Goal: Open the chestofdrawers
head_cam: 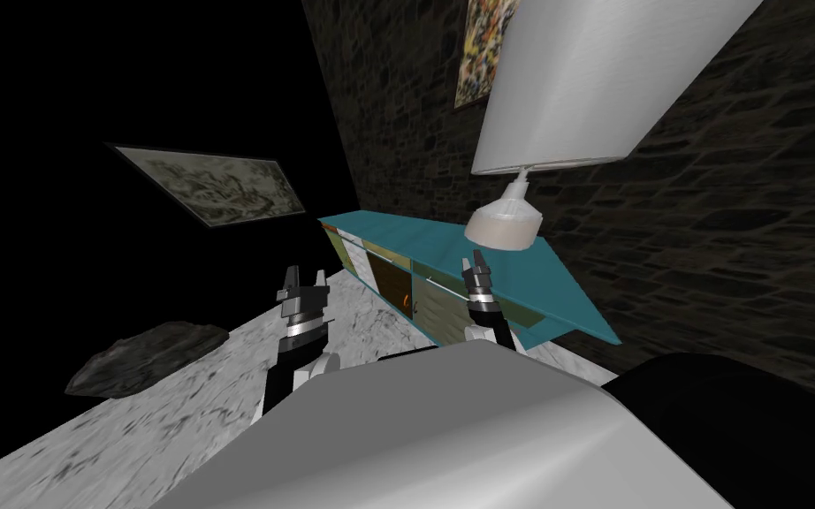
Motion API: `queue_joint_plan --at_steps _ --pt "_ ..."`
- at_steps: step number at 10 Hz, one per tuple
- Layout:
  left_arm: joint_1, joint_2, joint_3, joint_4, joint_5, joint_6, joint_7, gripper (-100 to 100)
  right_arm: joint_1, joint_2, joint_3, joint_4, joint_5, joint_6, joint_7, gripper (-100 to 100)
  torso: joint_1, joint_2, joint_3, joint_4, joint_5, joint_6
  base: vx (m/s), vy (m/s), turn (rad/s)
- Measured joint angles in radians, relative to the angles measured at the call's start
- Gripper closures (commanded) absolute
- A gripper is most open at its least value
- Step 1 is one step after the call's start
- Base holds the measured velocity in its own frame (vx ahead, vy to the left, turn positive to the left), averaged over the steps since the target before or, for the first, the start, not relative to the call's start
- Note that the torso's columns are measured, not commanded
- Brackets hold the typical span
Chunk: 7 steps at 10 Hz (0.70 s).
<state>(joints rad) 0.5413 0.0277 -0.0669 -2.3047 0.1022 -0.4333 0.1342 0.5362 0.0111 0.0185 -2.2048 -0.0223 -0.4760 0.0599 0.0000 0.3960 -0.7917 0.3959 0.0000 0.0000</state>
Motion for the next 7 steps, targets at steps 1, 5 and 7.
queue_joint_plan --at_steps 1,5,7 --pt "0.0 0.0 0.0 0.0 0.0 0.0 0.0 0 0.0 0.0 0.0 0.0 0.0 0.0 0.0 0 0.0 0.074 -0.147 0.074 0.0 0.0 0.0 0.0 0.0" --pt "0.0 0.0 0.0 0.0 0.0 0.0 0.0 0 -0.012 -0.026 -0.001 -0.013 0.007 -0.014 0.003 -100 -0.006 0.322 -0.662 0.322 -0.005 0.001 0.006 0.017 -0.013" --pt "0.0 0.0 0.0 0.0 0.0 0.0 0.0 0 -0.01 -0.085 -0.004 -0.022 0.032 -0.02 0.019 -100 -0.004 0.328 -0.689 0.33 -0.006 -0.002 0.028 0.056 -0.05"
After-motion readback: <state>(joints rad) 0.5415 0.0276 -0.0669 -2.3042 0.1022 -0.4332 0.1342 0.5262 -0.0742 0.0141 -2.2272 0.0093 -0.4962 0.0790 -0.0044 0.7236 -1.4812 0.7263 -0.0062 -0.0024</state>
